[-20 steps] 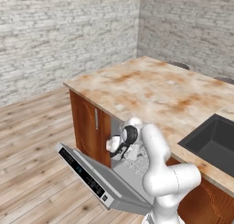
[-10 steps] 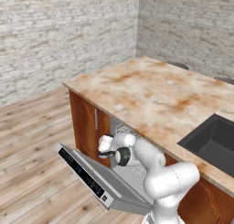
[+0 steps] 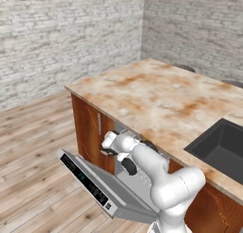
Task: Open the dishwasher door and pull out the top rack.
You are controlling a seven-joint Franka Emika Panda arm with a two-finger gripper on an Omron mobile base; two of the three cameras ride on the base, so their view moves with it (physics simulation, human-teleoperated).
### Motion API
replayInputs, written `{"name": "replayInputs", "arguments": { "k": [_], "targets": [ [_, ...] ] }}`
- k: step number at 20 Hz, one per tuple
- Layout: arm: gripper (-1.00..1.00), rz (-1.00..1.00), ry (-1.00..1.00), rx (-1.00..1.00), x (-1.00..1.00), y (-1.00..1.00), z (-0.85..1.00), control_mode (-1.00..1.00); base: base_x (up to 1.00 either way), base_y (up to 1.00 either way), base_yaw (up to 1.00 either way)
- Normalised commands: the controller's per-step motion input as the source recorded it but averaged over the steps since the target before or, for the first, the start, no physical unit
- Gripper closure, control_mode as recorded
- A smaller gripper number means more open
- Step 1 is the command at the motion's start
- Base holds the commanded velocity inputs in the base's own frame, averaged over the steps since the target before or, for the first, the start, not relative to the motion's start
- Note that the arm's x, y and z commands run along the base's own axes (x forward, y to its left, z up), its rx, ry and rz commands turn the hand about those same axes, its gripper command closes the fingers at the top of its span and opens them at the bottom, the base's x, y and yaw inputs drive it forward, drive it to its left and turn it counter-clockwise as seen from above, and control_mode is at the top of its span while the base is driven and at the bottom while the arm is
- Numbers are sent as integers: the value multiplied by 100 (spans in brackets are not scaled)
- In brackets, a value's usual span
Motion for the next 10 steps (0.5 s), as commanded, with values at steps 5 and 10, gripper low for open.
{"name": "replayInputs", "arguments": {
  "k": [5, 10],
  "targets": [
    [-100, 6, 6, 56, -17, 4, -46, -100, 0, 0, 0],
    [-100, 9, 3, 53, -40, 15, -65, -100, 0, 0, 0]
  ]
}}
